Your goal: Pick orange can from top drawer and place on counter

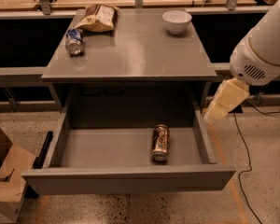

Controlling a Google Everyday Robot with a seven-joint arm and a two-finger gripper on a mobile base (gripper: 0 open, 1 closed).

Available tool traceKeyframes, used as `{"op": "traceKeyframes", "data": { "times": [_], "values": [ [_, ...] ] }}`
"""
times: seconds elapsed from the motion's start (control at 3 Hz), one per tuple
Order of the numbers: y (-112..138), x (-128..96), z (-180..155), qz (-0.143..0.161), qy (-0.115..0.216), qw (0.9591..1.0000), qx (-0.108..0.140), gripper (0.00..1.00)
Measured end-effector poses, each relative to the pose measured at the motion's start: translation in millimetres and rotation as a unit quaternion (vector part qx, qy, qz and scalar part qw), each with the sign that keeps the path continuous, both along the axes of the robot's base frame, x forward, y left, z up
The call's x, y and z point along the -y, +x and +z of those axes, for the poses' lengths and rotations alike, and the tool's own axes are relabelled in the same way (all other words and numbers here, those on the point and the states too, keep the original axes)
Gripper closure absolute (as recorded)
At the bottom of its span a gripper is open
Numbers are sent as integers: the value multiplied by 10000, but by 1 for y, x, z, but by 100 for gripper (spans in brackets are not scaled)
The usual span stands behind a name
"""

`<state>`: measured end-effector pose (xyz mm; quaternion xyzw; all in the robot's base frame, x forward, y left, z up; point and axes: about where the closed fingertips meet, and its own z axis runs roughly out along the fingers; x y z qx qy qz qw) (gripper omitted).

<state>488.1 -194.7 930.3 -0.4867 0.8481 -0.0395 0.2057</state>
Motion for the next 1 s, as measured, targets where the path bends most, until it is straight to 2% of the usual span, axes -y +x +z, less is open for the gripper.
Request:
{"op": "traceKeyframes", "data": {
  "times": [0.33,1.0],
  "values": [
    [1,0,0,-30,16,10000,11,0],
    [8,-30,-59,-282,372,9980,-437,0]
  ]
}}
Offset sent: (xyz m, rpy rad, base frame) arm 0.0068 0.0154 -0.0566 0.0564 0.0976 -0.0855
